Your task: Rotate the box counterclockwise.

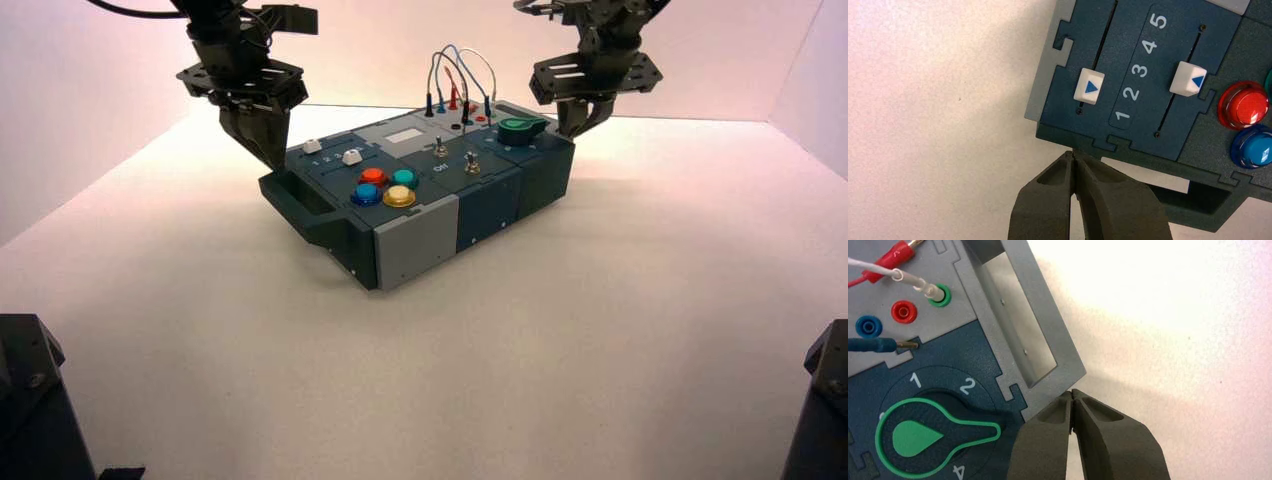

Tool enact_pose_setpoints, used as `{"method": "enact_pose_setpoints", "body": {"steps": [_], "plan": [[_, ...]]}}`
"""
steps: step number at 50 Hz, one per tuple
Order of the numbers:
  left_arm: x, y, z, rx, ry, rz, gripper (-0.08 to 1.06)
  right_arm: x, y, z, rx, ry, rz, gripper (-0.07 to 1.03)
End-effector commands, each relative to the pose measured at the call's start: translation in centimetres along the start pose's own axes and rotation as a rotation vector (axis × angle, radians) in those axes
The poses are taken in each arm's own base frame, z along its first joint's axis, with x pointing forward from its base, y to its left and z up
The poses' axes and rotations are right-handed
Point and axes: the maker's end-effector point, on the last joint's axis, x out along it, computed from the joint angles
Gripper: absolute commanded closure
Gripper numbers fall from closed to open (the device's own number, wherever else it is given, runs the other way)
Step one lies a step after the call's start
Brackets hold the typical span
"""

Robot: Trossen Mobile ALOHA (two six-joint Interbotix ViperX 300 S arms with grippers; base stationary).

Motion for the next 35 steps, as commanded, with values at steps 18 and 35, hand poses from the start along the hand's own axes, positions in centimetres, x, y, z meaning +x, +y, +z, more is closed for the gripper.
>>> {"method": "enact_pose_setpoints", "body": {"steps": [18, 35], "plan": [[-1.9, -5.0, 1.2, 0.09, -0.062, -0.021, 1.01, 0.2, 1.4, 2.0, -0.017, -0.027, 0.015, 0.99], [-2.7, -4.6, 2.1, 0.084, -0.08, -0.015, 1.01, -2.0, 0.5, 1.4, -0.027, 0.038, -0.004, 0.99]]}}
